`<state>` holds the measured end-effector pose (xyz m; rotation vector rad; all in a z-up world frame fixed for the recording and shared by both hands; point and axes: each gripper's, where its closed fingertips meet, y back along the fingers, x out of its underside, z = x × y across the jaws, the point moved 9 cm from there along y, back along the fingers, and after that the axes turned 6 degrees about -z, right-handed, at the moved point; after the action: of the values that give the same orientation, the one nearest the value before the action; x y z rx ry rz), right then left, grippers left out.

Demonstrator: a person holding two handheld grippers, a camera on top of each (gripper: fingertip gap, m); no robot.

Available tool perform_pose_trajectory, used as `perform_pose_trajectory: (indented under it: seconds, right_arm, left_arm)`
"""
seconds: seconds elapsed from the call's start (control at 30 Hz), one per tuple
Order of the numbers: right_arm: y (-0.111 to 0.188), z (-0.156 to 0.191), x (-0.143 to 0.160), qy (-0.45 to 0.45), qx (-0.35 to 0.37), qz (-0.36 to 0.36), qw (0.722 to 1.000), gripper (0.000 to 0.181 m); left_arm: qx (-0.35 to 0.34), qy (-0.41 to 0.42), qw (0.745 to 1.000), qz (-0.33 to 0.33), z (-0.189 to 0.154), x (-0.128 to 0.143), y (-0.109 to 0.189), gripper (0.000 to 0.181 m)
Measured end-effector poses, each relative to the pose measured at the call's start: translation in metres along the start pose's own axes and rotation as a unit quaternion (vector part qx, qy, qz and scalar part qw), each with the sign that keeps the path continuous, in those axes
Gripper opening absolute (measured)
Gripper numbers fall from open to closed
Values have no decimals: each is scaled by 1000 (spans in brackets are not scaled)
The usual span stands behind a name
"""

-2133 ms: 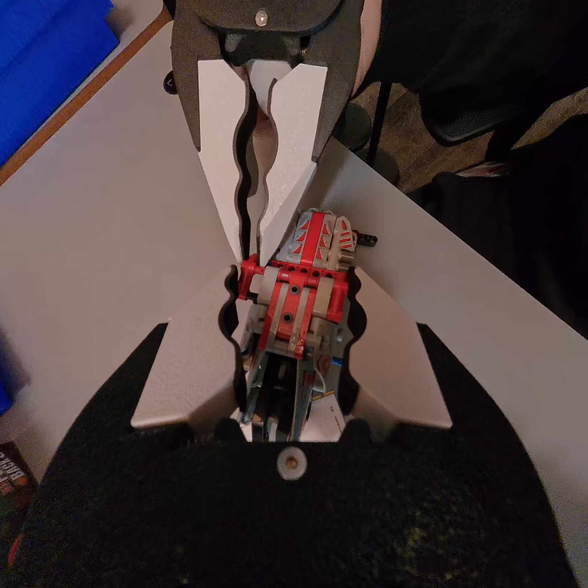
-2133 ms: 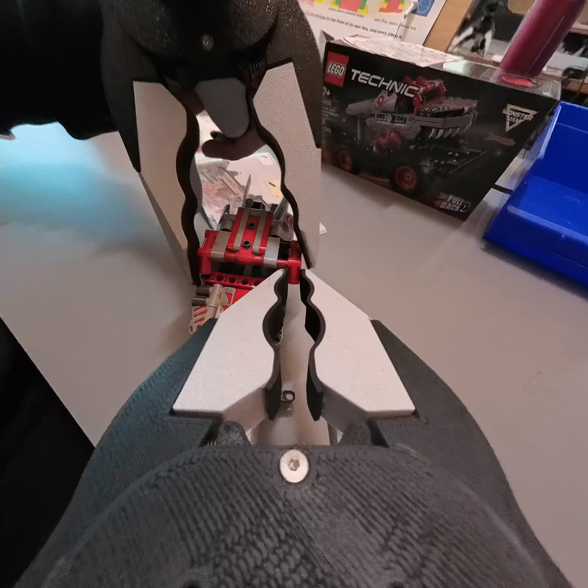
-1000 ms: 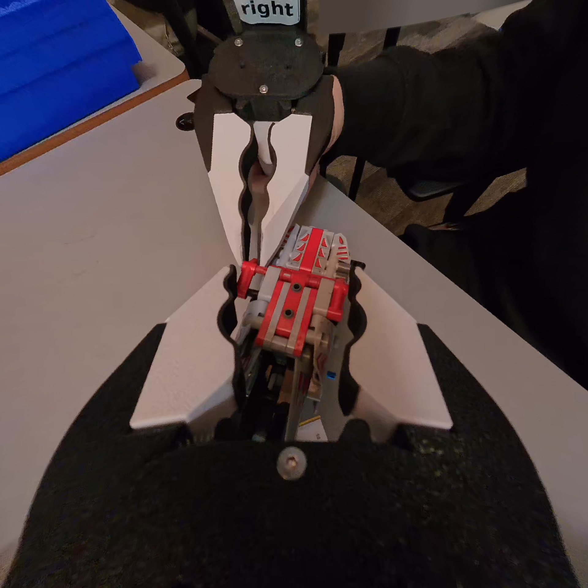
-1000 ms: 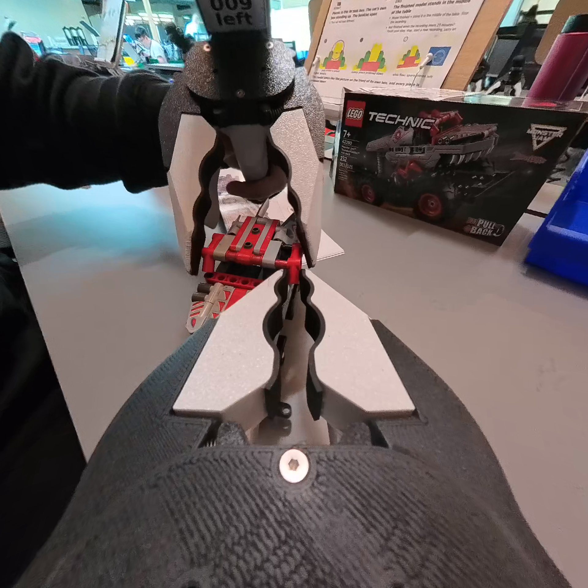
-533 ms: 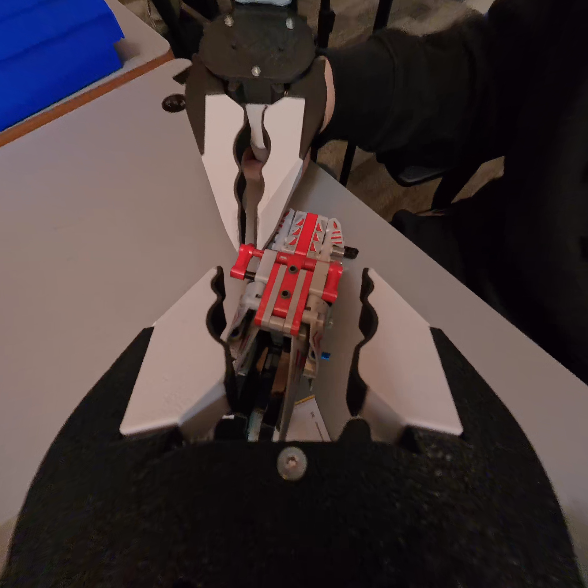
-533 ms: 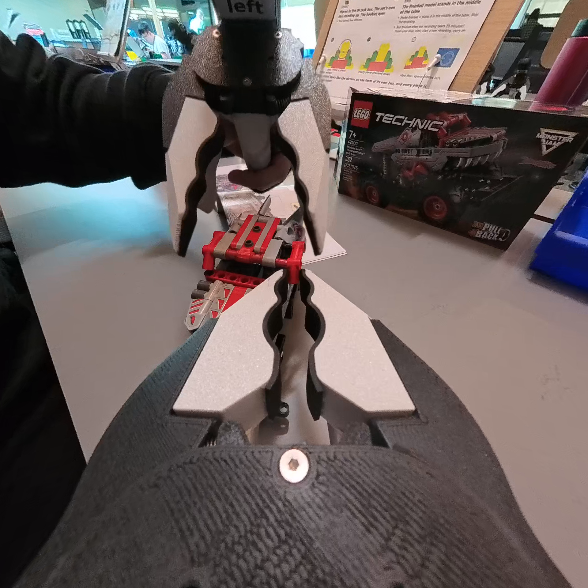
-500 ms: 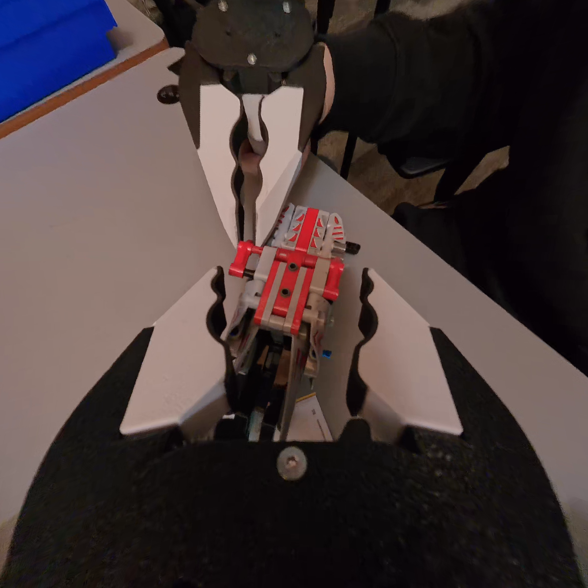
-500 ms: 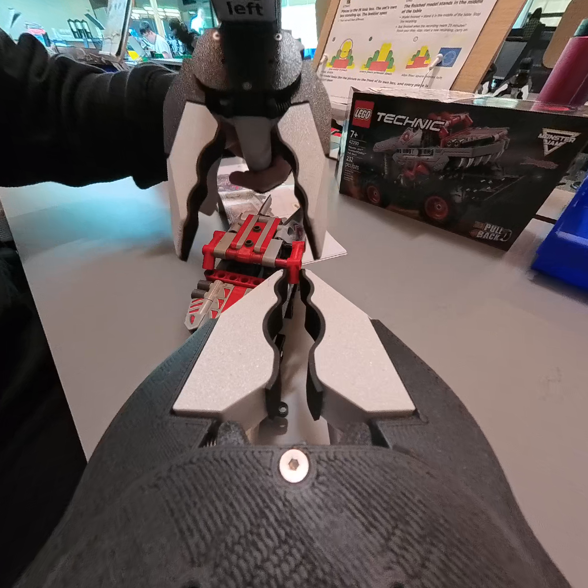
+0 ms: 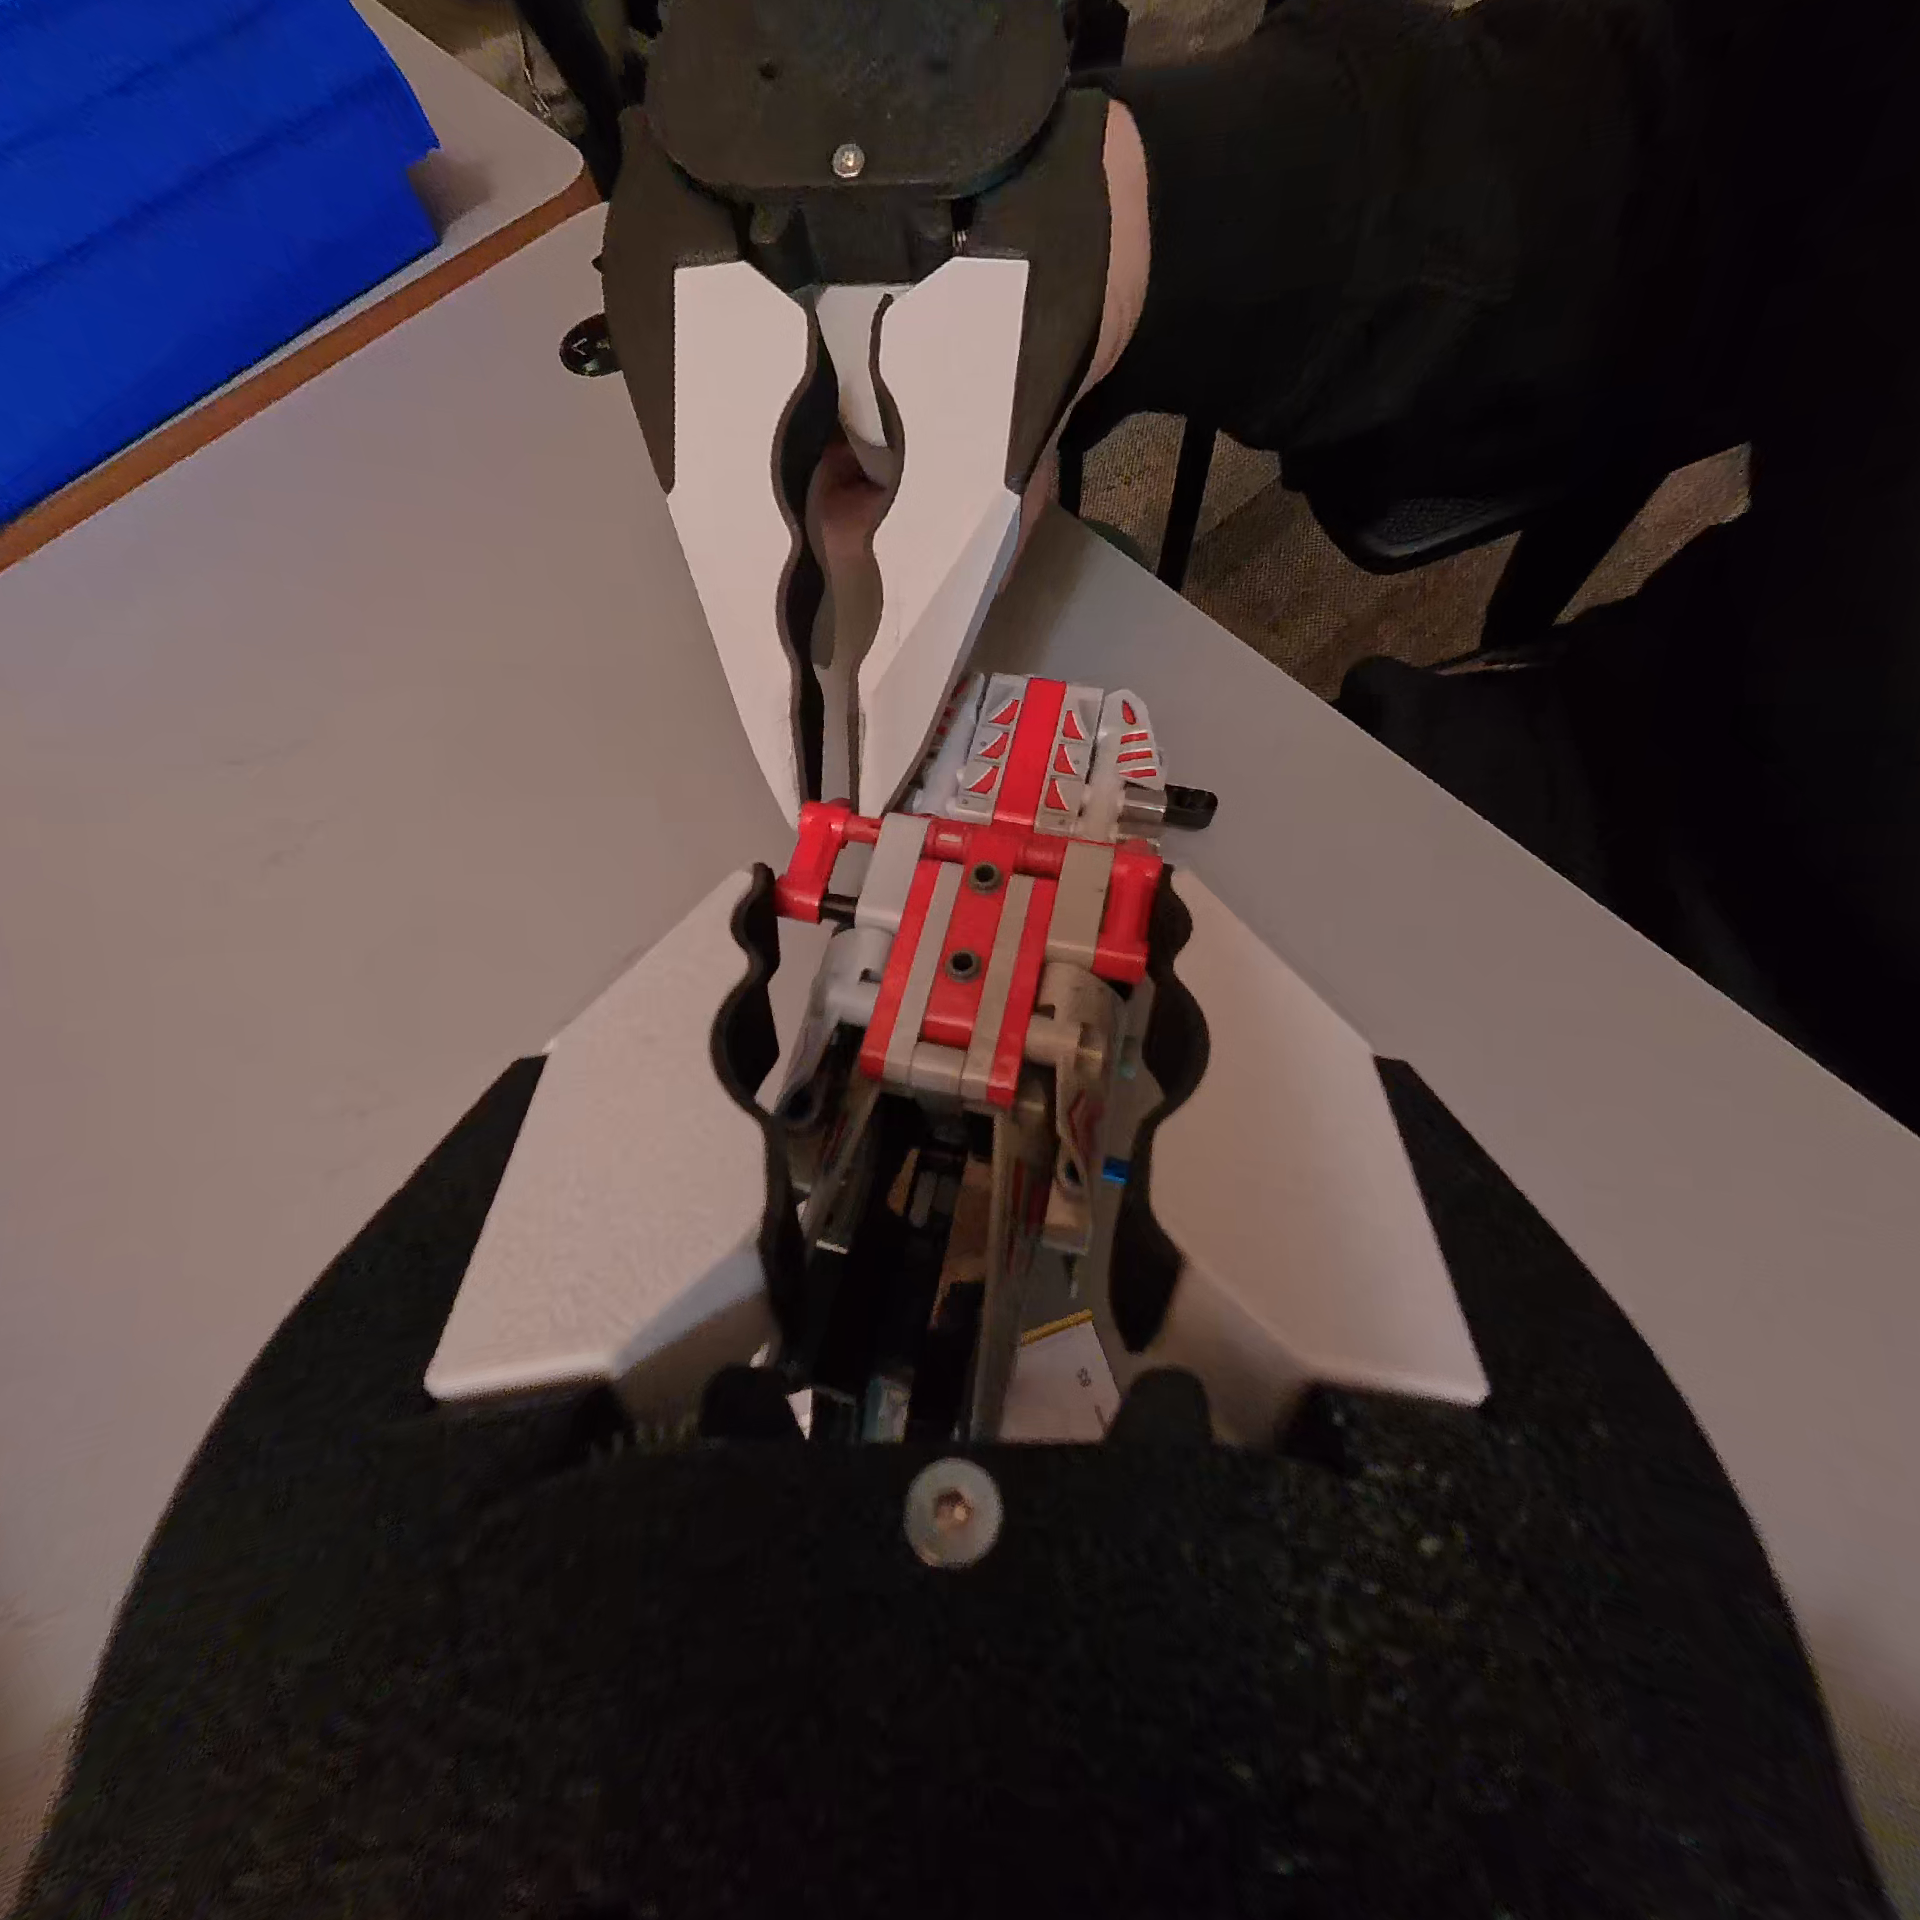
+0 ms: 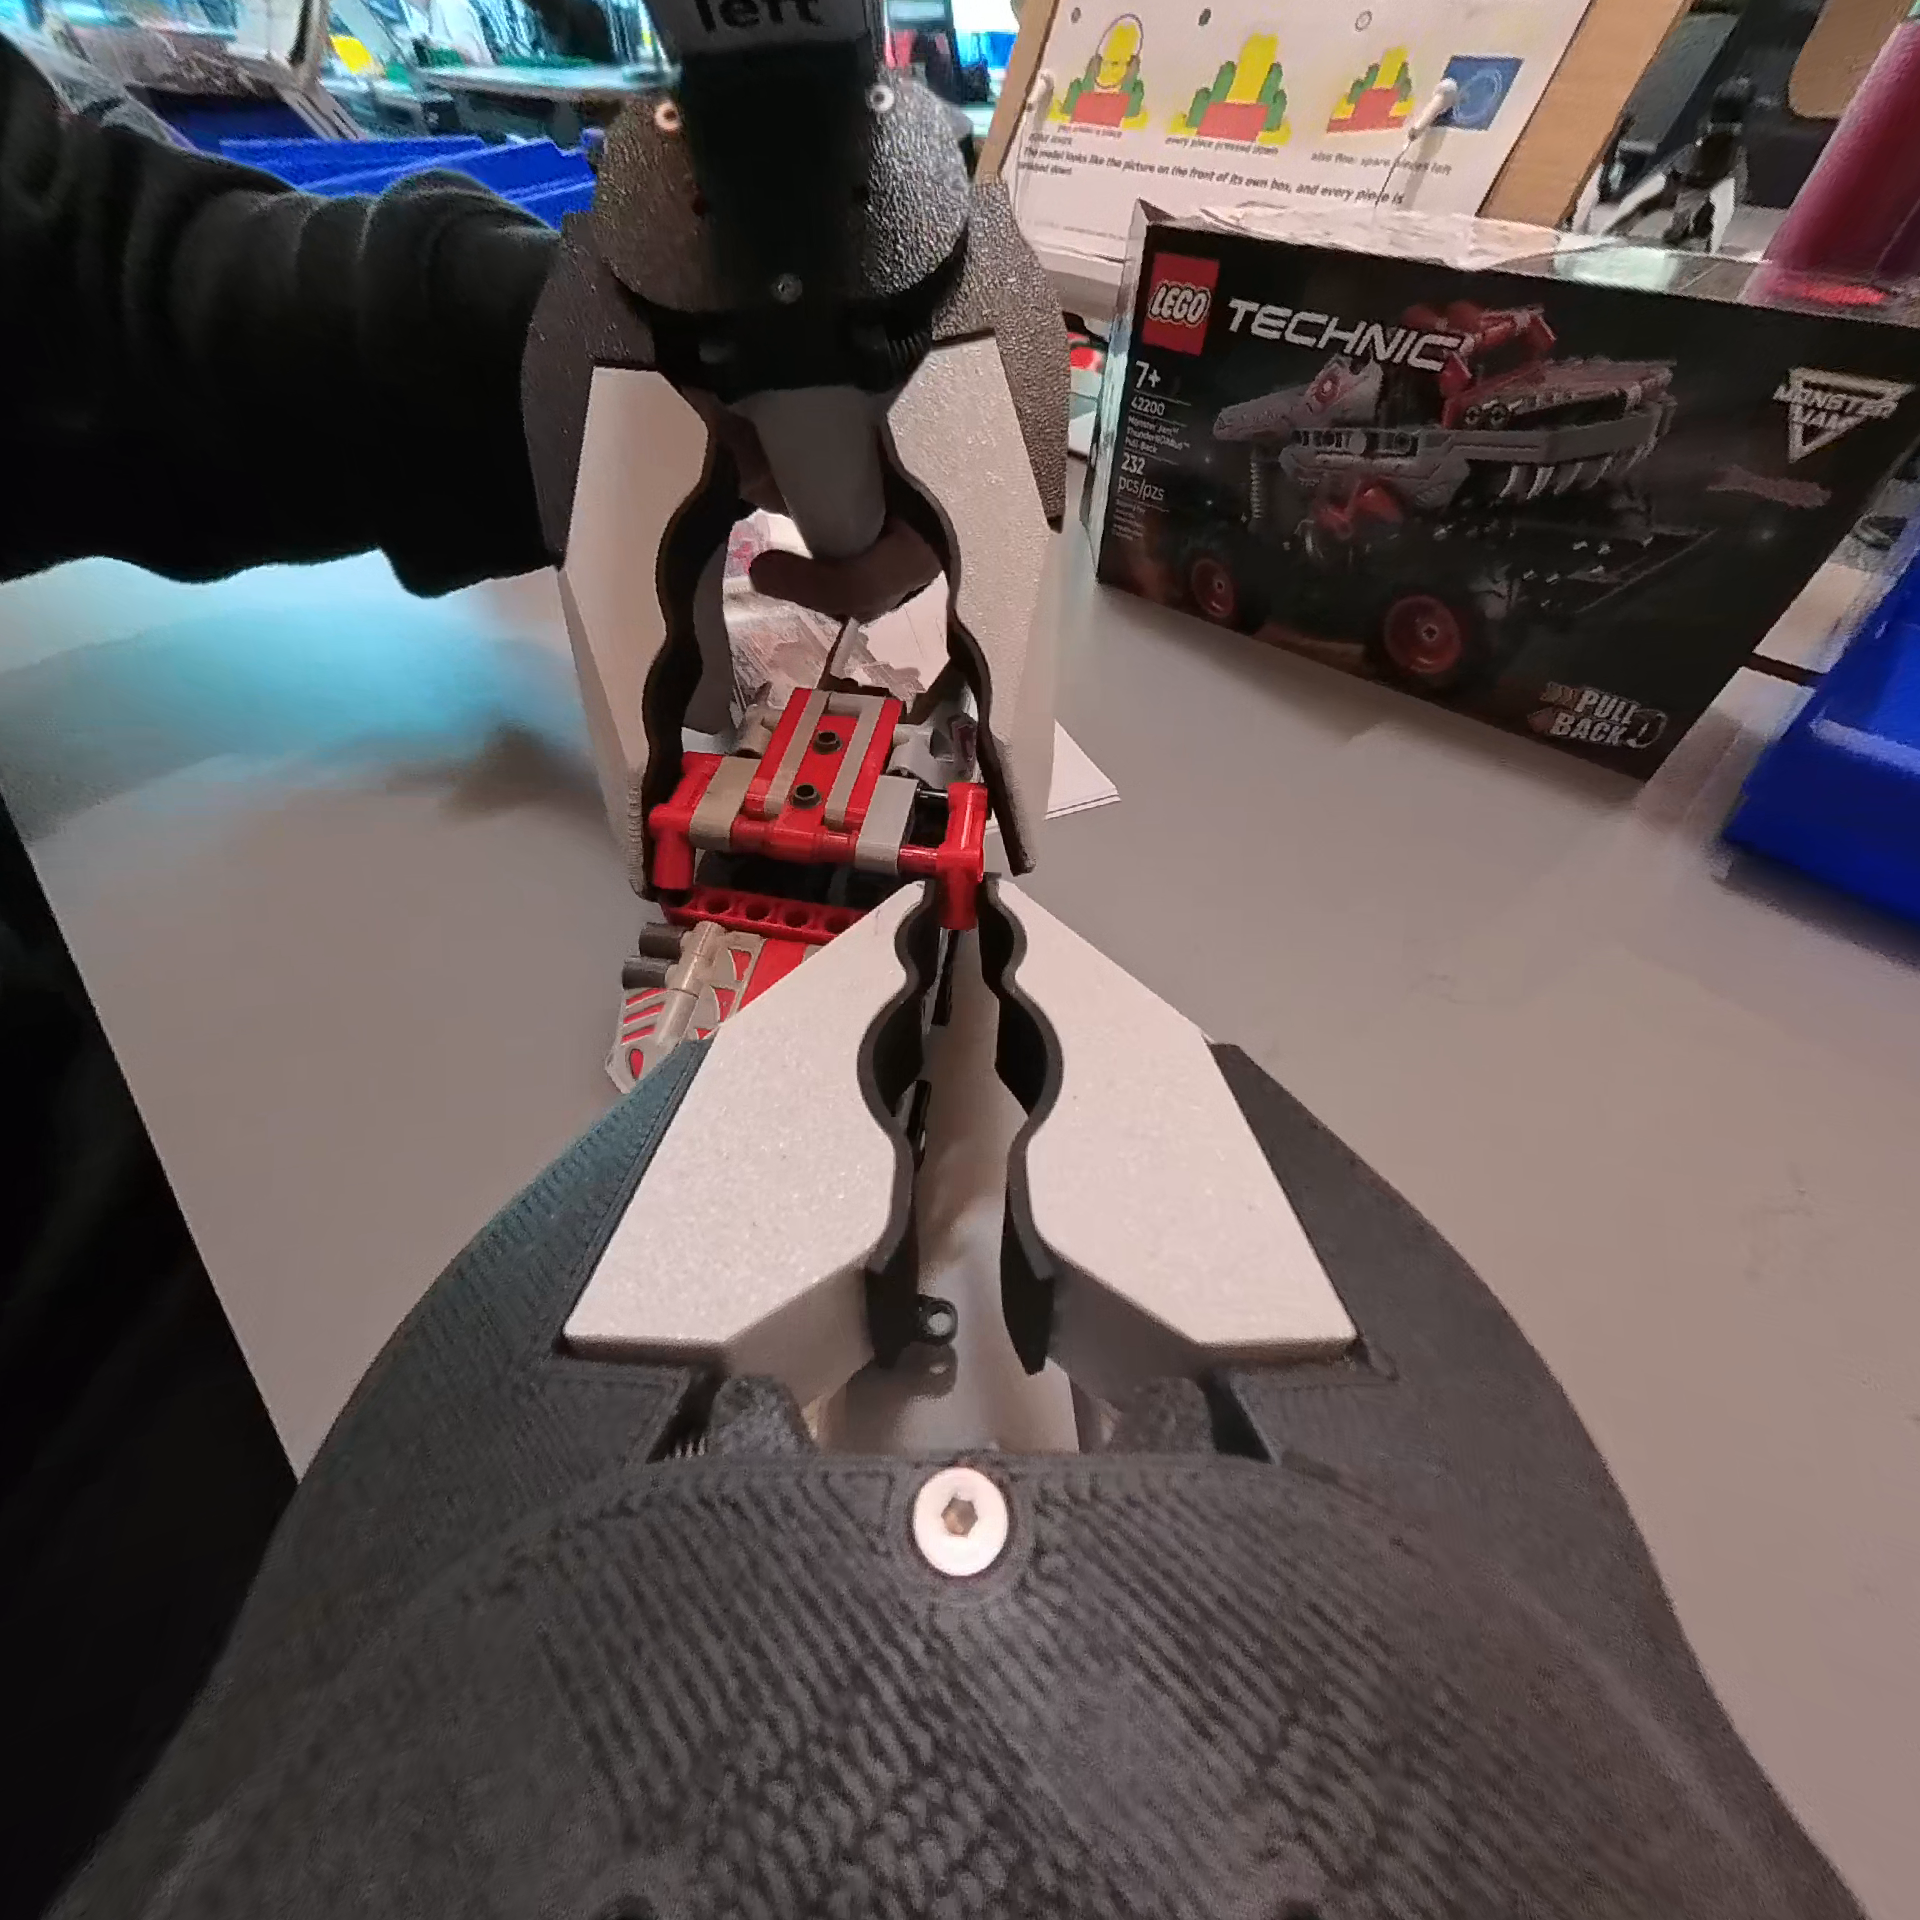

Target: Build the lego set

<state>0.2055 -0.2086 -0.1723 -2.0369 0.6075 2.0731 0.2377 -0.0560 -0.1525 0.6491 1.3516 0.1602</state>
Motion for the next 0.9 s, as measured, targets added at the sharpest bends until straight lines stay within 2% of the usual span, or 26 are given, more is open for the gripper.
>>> perform_pose_trajectory:
  seconds: [0.27, 0.53, 0.7, 0.9]
  right_arm:
    - [0, 7, -11, 66, 21, 58, 996, 6]
    - [0, 7, -11, 58, 20, 68, 996, 6]
    - [1, 5, -9, -2, -6, 41, 999, 6]
    - [-1, 1, -5, -38, -4, 38, 999, 6]
  left_arm:
    - [2, -6, 1000, -4, -1, 0, -1, 69]
    - [7, -13, 1000, 5, -1, -1, -1, 69]
    - [2, -42, 999, 5, -5, -2, 0, 70]
    - [11, -6, 1000, 8, 0, 0, -1, 69]
